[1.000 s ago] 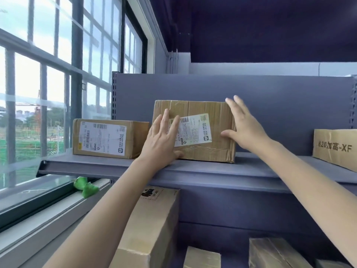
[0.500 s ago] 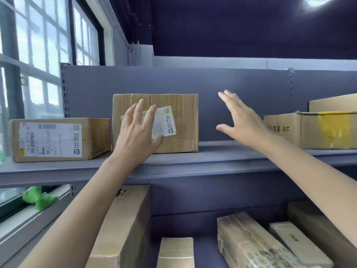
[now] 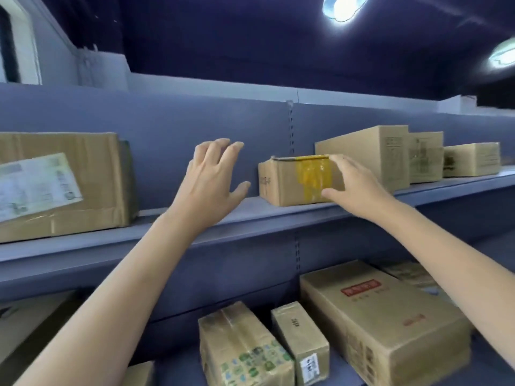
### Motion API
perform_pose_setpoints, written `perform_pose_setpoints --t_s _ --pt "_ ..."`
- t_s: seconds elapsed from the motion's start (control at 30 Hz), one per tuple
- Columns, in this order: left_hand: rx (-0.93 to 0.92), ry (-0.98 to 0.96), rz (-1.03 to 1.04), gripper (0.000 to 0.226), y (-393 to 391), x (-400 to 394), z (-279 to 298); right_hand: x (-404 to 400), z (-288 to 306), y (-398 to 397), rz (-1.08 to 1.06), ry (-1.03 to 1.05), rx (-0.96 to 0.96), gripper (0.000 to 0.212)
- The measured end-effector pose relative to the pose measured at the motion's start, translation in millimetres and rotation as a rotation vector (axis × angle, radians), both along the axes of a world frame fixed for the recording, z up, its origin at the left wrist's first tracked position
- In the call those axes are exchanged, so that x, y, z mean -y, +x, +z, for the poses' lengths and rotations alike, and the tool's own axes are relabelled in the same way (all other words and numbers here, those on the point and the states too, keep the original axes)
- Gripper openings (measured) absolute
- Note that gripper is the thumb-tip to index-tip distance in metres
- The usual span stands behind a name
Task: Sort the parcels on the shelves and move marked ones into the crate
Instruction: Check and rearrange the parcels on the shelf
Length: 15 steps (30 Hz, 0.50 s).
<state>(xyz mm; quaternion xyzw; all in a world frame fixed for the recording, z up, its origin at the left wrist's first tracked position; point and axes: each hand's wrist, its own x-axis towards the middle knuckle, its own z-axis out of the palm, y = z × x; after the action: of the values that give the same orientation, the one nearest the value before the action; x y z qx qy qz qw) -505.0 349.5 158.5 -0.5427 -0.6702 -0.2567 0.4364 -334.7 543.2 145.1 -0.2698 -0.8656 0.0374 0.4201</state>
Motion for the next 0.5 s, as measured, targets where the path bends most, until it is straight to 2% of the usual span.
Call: perform_pose_setpoints --t_s 0.13,0.23,0.3,0.4,0.5 --pt "0.043 0.048 -0.007 0.059 19.7 -56.2 5.4 -51.2 -7.3 8.4 0.018 -0.099 -0.019 0.073" --pt "0.222 -0.045 0.103 0.068 18.1 -93.4 4.9 -82.7 -7.2 2.1 0.079 -0.199 -0.065 0.073" --pt "0.399 -0.161 0.201 0.062 13.6 -111.3 5.1 -99.1 -8.4 -6.7 0.091 -0.24 -0.077 0.074" --pt "0.556 -0.407 0.379 0.046 12.3 -124.8 2.6 -110.9 -10.0 -18.7 0.154 -0.304 0.011 0.047" --pt "0.641 -0.386 0.328 0.028 17.6 -123.6 1.7 -106.1 -11.2 -20.2 0.261 -0.344 0.01 0.027"
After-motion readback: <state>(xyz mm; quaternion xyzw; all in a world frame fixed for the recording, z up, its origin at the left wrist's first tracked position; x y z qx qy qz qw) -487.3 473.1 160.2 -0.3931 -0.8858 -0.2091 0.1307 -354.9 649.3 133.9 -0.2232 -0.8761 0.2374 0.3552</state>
